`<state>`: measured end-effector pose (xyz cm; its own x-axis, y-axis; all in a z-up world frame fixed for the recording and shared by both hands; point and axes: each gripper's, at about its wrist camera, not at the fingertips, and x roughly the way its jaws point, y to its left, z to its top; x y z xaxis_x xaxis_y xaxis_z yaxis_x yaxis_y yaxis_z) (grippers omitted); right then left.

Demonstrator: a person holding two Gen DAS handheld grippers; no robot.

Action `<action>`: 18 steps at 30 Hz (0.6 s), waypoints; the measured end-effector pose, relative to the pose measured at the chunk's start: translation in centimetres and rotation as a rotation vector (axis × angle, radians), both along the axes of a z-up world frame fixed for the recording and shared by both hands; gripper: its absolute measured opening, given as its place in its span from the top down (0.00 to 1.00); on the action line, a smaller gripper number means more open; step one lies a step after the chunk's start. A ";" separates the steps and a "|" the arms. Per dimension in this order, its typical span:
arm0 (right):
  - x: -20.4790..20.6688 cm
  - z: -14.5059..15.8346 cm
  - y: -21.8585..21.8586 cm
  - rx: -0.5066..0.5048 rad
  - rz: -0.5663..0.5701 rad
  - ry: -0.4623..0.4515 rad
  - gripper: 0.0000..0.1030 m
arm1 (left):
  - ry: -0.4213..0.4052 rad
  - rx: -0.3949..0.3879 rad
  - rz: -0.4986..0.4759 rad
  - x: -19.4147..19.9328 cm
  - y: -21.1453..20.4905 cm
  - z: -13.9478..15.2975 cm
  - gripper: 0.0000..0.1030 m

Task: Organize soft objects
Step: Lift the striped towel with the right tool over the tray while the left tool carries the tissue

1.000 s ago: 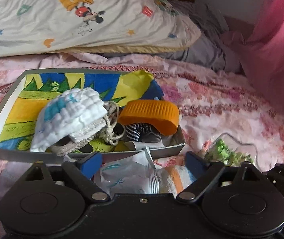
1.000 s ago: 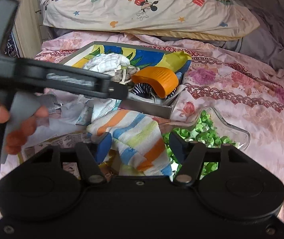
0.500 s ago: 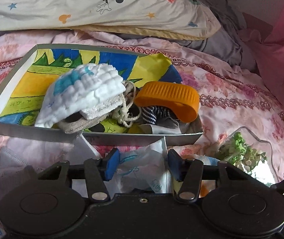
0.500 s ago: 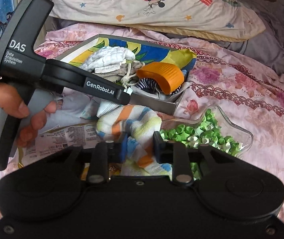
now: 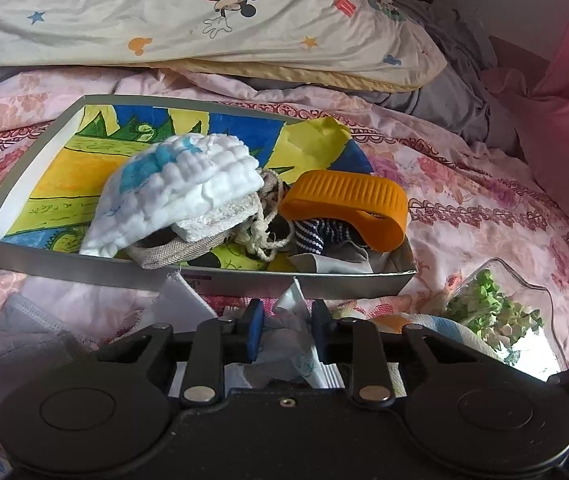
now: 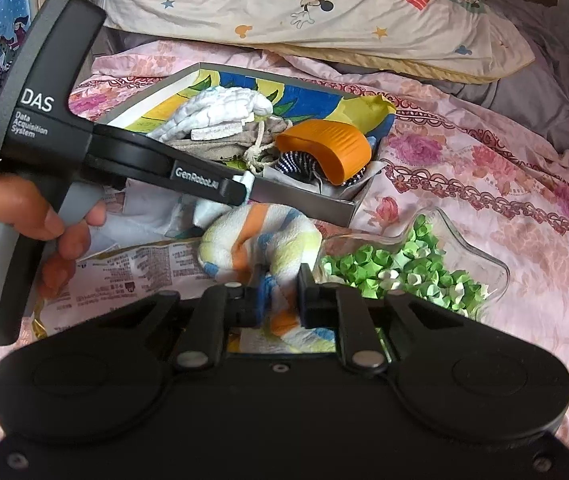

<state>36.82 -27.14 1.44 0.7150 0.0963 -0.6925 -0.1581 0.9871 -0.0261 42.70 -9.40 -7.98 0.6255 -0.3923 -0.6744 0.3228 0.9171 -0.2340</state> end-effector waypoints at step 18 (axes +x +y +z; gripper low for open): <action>-0.7 1.7 -1.5 0.068 -0.043 -0.123 0.95 | -0.062 -0.212 0.047 -3.4 3.0 5.0 0.77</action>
